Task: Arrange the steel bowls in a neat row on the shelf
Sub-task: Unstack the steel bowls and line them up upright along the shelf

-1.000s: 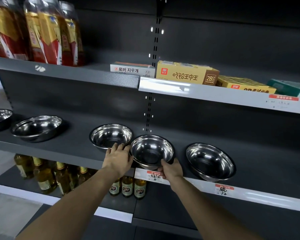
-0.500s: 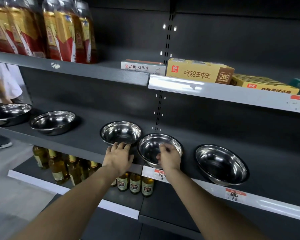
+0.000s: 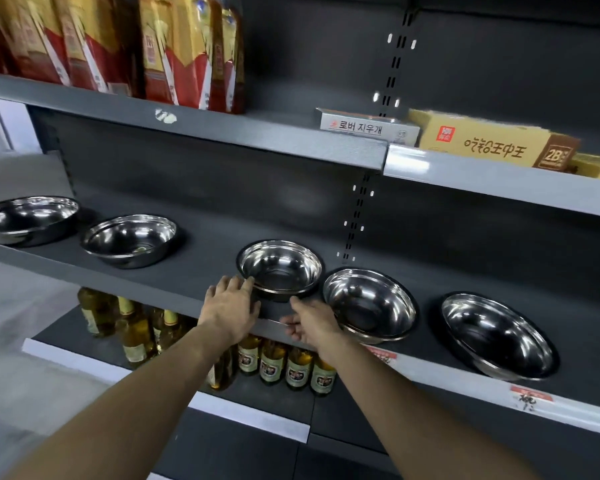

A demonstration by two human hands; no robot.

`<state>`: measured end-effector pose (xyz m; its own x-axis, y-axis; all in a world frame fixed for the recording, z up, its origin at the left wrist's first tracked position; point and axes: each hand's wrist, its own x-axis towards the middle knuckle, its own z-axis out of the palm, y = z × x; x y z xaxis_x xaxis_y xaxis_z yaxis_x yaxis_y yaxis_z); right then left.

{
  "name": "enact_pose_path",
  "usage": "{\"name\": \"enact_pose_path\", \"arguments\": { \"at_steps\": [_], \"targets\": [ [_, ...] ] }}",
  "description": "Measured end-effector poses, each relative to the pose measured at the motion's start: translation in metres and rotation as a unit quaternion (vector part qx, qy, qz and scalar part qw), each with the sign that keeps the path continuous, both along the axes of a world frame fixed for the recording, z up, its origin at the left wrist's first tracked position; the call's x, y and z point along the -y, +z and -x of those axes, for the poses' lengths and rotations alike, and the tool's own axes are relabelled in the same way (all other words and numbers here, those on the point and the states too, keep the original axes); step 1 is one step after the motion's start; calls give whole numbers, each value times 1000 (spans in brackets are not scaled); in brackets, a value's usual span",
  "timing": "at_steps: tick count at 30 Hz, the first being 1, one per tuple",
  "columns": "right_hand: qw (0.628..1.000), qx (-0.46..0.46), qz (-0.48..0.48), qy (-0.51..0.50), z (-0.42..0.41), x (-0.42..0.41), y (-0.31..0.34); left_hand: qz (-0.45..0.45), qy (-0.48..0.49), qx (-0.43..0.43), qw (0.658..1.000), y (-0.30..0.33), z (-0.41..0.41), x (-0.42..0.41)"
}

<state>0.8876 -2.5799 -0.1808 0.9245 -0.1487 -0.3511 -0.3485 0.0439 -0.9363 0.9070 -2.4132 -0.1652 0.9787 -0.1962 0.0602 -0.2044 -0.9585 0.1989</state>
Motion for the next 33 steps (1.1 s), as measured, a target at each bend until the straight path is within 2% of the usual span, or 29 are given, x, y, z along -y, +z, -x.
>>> {"name": "enact_pose_path", "arguments": {
  "at_steps": [4,9,14,22,33],
  "targets": [
    [994,-3,-33,-101,-22,-30,-8,-7,-43,-16,999,-6,-28,-34],
    [968,39,-29,-247,-45,-65,-19,-11,-90,-22,996,-9,-54,-80],
    [942,50,-13,-331,-59,-86,-16,5,-116,-22,993,-9,-72,-111],
    [957,25,-14,-290,-54,-99,-13,37,-115,2,993,-4,-86,-127],
    [963,37,30,-265,-35,-100,-17,30,-127,20,991,2,-79,-122]
  ]
}}
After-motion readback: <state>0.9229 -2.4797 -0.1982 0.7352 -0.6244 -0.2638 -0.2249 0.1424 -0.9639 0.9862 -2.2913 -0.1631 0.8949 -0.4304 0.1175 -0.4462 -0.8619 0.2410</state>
